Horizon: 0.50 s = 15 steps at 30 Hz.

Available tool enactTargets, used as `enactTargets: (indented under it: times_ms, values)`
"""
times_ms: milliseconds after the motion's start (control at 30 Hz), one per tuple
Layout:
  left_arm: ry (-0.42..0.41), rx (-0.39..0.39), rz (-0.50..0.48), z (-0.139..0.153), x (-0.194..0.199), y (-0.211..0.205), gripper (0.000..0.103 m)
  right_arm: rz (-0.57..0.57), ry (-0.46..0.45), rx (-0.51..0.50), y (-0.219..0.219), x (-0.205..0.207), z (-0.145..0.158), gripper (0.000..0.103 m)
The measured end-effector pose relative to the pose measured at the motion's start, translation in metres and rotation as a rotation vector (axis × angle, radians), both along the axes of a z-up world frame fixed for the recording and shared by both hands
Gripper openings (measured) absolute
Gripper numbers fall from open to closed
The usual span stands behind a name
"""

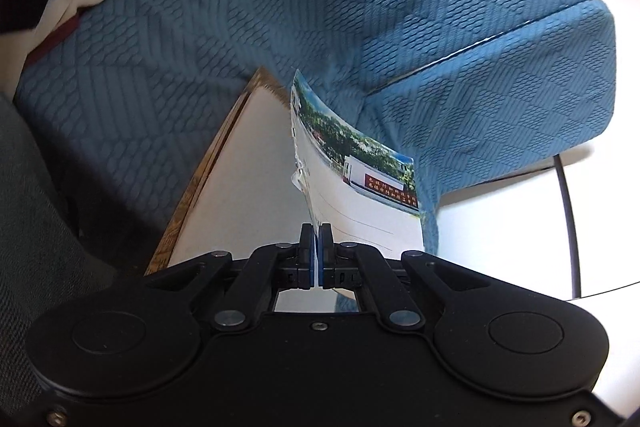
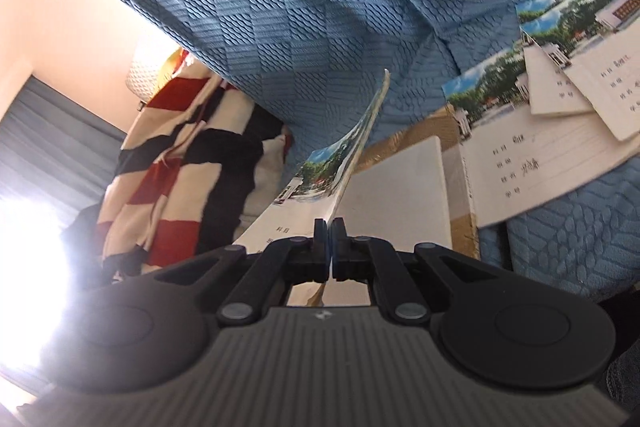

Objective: Organize objects
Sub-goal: 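Carry both held photo cards toward the book stack, then lower the photo cards onto the book stack and open both grippers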

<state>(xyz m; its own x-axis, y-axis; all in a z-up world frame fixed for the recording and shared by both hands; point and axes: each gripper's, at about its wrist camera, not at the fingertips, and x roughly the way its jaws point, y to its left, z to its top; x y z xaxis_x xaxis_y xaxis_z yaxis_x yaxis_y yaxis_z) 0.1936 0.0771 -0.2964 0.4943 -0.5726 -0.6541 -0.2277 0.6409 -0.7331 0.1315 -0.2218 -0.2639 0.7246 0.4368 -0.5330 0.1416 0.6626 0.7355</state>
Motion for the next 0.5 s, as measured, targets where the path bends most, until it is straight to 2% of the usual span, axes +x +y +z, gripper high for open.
enactTargets:
  times_ms: [200, 500]
  values:
    - [0.063, 0.009, 0.0, -0.02, -0.005, -0.003, 0.001, -0.018, 0.053, 0.009, -0.003, -0.002, -0.021, 0.005]
    - [0.102, 0.039, -0.023, -0.037, -0.011, -0.011, 0.0, -0.03, 0.147, 0.007, -0.005, -0.004, -0.053, 0.005]
